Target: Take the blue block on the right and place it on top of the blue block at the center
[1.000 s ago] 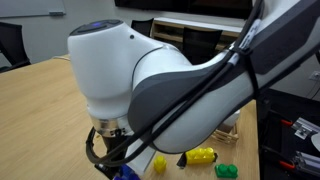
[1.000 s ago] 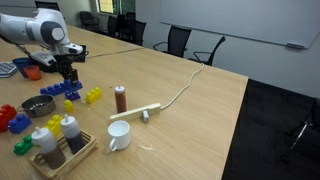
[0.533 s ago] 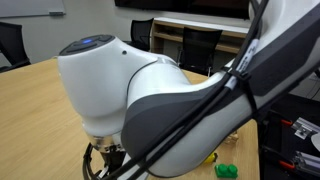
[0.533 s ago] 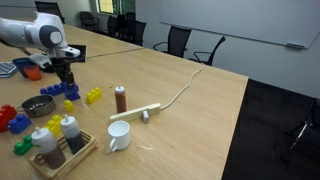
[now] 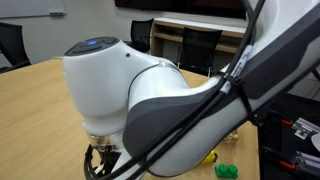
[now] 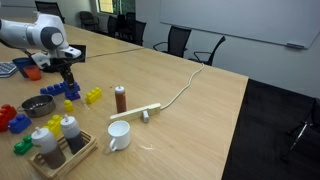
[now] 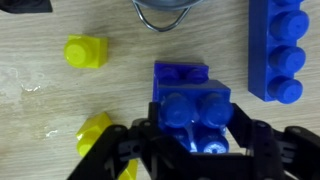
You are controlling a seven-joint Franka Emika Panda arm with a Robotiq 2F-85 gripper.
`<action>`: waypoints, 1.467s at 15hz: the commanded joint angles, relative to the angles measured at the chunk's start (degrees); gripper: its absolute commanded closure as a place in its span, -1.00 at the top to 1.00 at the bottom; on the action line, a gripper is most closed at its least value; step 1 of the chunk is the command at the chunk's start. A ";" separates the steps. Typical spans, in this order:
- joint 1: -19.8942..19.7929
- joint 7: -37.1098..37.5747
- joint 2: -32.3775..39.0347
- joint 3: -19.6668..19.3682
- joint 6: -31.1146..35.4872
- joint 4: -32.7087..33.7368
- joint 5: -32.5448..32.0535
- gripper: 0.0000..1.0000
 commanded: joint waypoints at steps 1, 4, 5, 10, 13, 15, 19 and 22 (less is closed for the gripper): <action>-0.41 2.95 -2.05 0.42 2.15 -4.10 1.26 -0.13; -0.64 3.70 -2.14 0.79 2.78 -5.39 0.89 -0.13; -0.76 3.06 -1.99 1.01 3.19 -5.66 0.78 -0.13; -0.90 -0.31 -0.60 1.59 3.18 -5.45 0.20 -0.13; -1.36 -3.37 0.66 2.35 3.75 -5.00 0.75 -0.13; -1.64 -5.08 1.43 2.65 3.95 -4.71 1.19 -0.13; -1.12 -8.81 3.18 1.60 3.67 -3.67 4.02 -0.13; -1.32 -10.40 4.00 1.52 3.88 -3.50 5.47 -0.13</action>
